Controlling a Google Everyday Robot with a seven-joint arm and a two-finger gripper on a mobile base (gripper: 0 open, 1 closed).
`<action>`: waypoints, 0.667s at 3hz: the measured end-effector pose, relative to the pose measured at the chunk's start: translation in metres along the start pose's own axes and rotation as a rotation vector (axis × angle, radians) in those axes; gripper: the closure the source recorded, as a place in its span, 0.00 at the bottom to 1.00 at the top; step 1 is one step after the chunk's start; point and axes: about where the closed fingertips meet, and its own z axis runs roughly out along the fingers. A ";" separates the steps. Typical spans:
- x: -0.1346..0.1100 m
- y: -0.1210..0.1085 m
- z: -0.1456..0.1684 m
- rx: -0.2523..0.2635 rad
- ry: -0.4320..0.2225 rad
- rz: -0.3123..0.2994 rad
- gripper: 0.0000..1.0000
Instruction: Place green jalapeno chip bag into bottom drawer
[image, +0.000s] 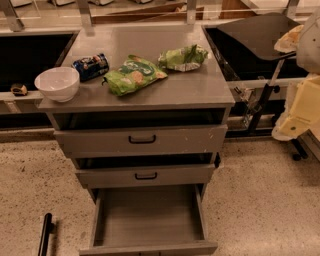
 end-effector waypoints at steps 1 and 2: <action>0.000 0.000 0.000 0.000 0.000 0.000 0.00; -0.014 -0.024 0.011 0.016 -0.025 -0.015 0.00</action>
Offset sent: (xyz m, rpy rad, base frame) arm 0.0740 0.0188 -0.0017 0.0335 -0.0449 0.0435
